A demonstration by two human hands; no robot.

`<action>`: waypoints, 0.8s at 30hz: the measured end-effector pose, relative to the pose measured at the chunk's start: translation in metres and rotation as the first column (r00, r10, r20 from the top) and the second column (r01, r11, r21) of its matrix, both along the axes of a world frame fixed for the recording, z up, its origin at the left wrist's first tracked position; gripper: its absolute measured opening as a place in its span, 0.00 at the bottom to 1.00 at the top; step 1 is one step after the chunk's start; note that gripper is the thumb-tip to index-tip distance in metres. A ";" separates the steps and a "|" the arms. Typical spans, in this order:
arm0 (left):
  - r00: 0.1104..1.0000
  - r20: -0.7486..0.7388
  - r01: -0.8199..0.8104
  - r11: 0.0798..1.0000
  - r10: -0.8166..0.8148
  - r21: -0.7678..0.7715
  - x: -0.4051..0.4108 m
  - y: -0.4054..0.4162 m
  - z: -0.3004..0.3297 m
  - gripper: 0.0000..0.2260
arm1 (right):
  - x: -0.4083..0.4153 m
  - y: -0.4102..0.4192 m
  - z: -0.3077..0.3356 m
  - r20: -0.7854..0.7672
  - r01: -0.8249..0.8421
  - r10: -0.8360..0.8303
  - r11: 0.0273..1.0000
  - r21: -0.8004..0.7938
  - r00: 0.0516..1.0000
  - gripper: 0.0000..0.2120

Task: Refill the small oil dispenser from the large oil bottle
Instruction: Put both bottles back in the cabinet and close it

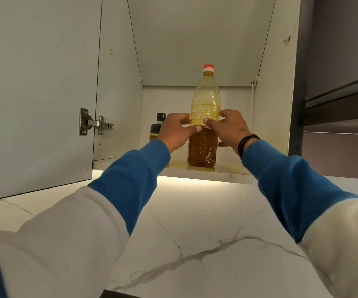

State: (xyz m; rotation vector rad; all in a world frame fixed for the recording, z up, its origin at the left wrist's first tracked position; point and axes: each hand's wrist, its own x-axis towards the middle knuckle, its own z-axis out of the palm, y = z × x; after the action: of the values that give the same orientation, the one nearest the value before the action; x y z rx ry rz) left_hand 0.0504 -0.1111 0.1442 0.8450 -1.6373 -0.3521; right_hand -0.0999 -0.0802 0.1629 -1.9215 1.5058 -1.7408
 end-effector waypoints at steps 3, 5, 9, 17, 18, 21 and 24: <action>0.996 -0.086 -0.027 1.000 0.027 0.007 0.005 0.006 -0.002 0.28 | 0.003 0.003 -0.003 0.003 0.097 -0.097 0.991 -0.092 0.995 0.26; 0.987 -0.155 -0.031 0.999 0.030 -0.010 0.011 0.015 -0.003 0.28 | 0.008 0.008 -0.004 0.036 0.184 -0.180 0.959 -0.214 0.983 0.27; 0.951 -0.308 -0.008 0.999 -0.003 -0.036 0.028 0.048 -0.006 0.22 | 0.026 0.026 -0.003 0.104 0.168 -0.137 0.896 -0.412 0.985 0.18; 0.822 -0.569 -0.047 0.998 0.014 -0.042 0.069 0.132 -0.030 0.12 | 0.094 0.088 -0.015 0.005 -0.179 0.209 0.851 -0.495 0.978 0.11; 0.808 -0.589 -0.051 0.998 0.022 -0.032 0.075 0.142 -0.033 0.11 | 0.104 0.097 -0.018 -0.031 -0.215 0.231 0.840 -0.499 0.973 0.12; 0.770 -0.636 -0.071 0.997 0.045 -0.015 0.095 0.173 -0.044 0.10 | 0.130 0.125 -0.026 -0.174 -0.273 0.213 0.814 -0.512 0.961 0.14; 0.725 -0.687 -0.080 0.997 0.055 -0.005 0.120 0.208 -0.058 0.10 | 0.156 0.156 -0.030 -0.319 -0.325 0.175 0.795 -0.512 0.932 0.15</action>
State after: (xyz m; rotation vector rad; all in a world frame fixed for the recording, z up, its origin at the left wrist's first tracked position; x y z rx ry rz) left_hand 0.1707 0.0973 0.0864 0.6323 -0.9039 -0.5128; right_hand 0.0556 0.0760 0.1327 -2.5700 0.7619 -2.0159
